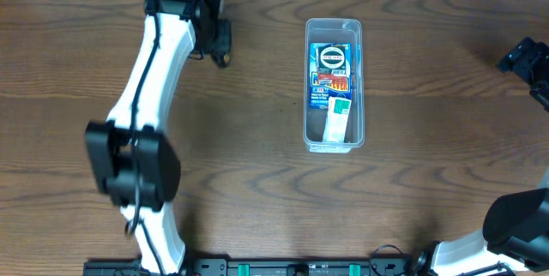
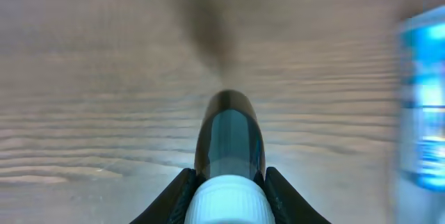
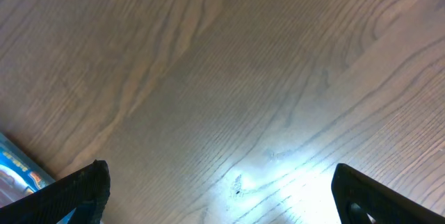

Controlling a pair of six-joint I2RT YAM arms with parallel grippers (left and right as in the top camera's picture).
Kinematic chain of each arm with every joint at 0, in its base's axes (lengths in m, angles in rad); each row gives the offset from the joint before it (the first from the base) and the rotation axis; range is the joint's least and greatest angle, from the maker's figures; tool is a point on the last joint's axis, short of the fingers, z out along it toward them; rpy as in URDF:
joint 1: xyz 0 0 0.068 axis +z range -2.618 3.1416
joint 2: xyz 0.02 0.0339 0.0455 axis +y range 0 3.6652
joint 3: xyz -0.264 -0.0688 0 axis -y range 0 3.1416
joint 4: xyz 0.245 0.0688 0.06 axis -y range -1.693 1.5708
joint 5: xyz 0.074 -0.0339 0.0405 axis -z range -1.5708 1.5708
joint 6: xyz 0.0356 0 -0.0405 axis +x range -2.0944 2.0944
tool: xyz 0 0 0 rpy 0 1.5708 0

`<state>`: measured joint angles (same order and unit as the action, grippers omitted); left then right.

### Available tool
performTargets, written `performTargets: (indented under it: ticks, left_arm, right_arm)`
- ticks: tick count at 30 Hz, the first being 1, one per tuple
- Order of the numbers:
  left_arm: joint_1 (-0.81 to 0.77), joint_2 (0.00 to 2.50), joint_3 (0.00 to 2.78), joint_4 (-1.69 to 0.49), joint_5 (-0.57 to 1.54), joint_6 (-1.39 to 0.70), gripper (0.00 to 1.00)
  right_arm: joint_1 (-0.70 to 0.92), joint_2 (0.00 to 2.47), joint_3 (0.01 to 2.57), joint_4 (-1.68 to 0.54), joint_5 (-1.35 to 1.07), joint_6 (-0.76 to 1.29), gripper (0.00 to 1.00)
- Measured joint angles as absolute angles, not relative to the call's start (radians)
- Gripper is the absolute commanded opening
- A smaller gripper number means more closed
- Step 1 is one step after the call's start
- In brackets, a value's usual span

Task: Pack container
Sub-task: 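Lower the left gripper and grasp the dark bottle, then carry the dark bottle over the clear container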

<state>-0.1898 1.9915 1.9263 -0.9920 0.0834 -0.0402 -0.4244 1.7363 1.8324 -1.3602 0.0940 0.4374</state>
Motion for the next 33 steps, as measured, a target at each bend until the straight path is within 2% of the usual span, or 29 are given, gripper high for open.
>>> performTargets:
  ticks: [5,10,23,33]
  left_arm:
    - [-0.299,1.827,1.927,-1.008,0.093,-0.088,0.31]
    - [-0.422,1.766,1.927,-1.047,0.102,-0.152,0.31]
    - [-0.684,1.777,1.926,-1.096,0.105,-0.308,0.31]
    - [-0.726,1.893,1.926,-1.09,0.096,-0.402,0.31]
  right_arm:
    - [-0.424,1.736,1.832,-1.36,0.094,0.437,0.99]
    - [-0.424,1.736,1.832,-1.36,0.094,0.437,0.99]
    - [-0.424,1.736,1.832,-1.36,0.094,0.437,0.99]
    - [-0.424,1.736,1.832,-1.36,0.094,0.437,0.99]
